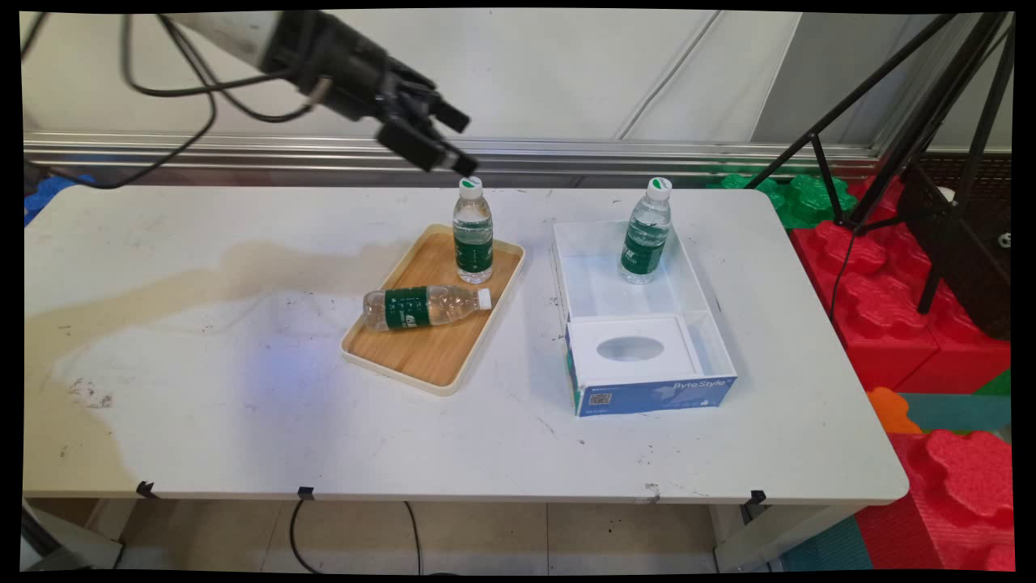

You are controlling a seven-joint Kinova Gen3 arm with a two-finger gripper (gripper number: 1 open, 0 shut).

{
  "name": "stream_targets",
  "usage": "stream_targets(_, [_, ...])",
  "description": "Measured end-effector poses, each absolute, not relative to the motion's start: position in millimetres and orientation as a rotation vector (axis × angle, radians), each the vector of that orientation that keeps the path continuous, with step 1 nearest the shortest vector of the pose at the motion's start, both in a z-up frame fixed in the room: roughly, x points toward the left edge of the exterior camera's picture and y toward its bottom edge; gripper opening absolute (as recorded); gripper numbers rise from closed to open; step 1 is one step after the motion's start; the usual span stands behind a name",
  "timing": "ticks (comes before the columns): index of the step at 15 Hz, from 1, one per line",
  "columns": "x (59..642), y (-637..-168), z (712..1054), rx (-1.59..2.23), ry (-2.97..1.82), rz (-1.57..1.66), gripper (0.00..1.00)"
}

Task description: Pick up the green bottle from the white box

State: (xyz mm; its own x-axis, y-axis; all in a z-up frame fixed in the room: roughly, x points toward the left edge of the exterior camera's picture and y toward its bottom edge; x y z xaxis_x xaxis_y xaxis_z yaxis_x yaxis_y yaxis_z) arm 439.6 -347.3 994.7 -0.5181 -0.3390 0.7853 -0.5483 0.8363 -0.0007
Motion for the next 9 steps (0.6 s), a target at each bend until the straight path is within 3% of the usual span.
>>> stream_targets(9, [371.3,-427.0,948.2,0.634,-2.188,0.316,1.0])
